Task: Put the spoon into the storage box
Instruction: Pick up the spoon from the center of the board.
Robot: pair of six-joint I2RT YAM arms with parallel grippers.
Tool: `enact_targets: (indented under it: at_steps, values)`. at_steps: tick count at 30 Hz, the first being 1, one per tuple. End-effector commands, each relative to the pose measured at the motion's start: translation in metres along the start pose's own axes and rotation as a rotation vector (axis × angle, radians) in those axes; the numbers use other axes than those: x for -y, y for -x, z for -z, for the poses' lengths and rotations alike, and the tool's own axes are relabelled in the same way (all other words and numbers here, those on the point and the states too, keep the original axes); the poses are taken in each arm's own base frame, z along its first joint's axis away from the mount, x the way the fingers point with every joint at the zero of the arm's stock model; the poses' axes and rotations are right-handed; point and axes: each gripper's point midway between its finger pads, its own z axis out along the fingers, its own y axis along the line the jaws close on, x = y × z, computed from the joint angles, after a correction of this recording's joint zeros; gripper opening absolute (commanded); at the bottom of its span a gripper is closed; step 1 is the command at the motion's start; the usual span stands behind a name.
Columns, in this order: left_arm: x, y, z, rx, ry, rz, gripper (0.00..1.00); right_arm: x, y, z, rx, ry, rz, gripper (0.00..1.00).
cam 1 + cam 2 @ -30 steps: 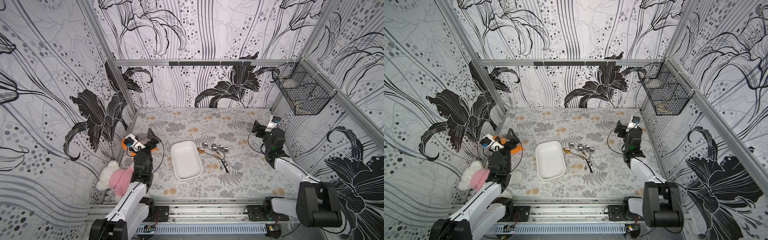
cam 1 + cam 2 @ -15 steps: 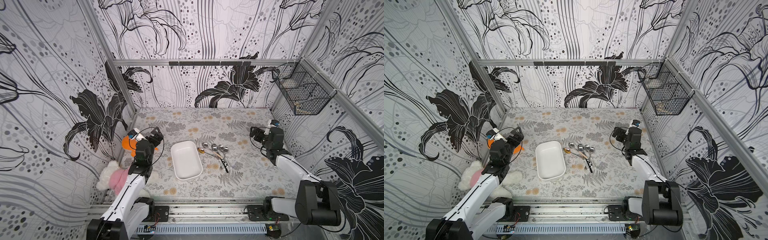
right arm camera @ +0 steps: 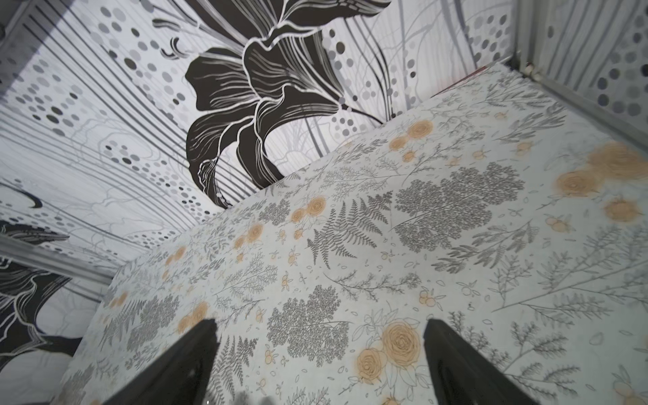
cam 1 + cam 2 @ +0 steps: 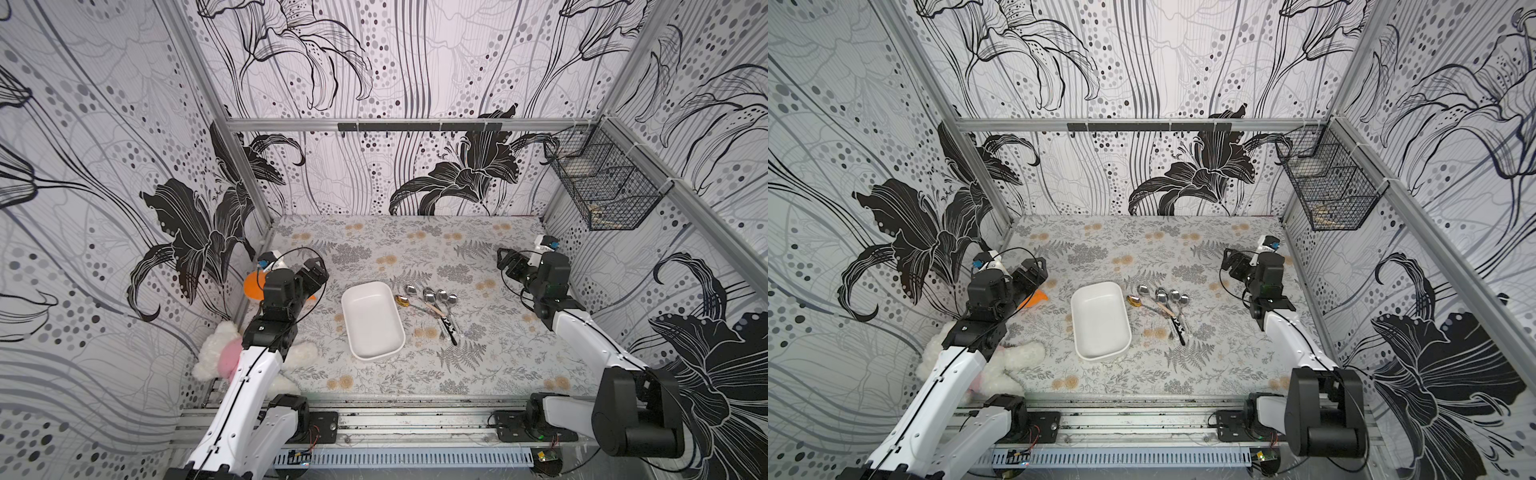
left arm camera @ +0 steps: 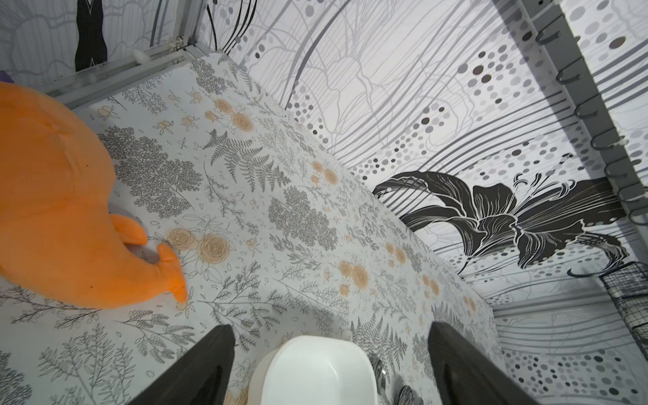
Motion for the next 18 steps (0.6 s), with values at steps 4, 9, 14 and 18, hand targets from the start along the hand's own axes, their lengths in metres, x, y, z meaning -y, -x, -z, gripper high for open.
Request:
enact_targets:
  at_steps: [4, 9, 14, 18]
  values:
    - [-0.013, -0.016, 0.017, -0.082, 0.058, -0.108, 0.90, -0.079, -0.071, -0.024, -0.283, 0.120, 0.228, 0.99]
    - [-0.024, -0.024, 0.018, -0.088, 0.079, -0.123, 0.90, -0.139, -0.118, -0.032, -0.414, 0.205, 0.417, 0.94]
    - [-0.027, -0.026, 0.018, -0.094, 0.091, -0.137, 0.89, -0.177, -0.175, -0.043, -0.582, 0.197, 0.626, 0.90]
    - [-0.031, -0.026, 0.018, -0.100, 0.115, -0.146, 0.88, -0.196, -0.204, -0.050, -0.672, 0.223, 0.735, 0.85]
